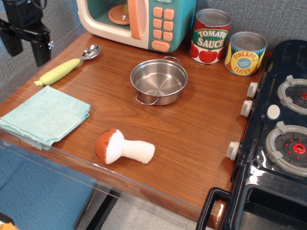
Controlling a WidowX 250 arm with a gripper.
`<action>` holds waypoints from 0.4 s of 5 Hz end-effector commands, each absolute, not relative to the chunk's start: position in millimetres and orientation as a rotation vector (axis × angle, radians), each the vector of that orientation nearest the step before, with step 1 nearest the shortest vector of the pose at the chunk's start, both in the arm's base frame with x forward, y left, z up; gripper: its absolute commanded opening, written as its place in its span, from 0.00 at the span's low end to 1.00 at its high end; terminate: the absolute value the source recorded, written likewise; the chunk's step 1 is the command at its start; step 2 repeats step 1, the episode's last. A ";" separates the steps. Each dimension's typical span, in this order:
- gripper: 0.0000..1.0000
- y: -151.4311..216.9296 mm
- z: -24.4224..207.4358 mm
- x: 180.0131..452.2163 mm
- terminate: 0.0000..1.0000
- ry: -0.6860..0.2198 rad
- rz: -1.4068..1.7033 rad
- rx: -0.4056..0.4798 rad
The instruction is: Place the spoon between the blue cloth and microwave on left edge
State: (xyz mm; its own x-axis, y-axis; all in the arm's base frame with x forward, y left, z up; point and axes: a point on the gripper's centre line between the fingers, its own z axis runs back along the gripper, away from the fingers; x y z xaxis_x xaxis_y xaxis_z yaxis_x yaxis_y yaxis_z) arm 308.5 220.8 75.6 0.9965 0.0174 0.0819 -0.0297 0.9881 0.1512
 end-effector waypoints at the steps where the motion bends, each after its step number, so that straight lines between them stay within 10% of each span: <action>1: 1.00 221.4 104.1 303.2 1.00 -0.134 0.027 0.192; 2: 1.00 221.4 104.1 303.2 1.00 -0.134 0.027 0.192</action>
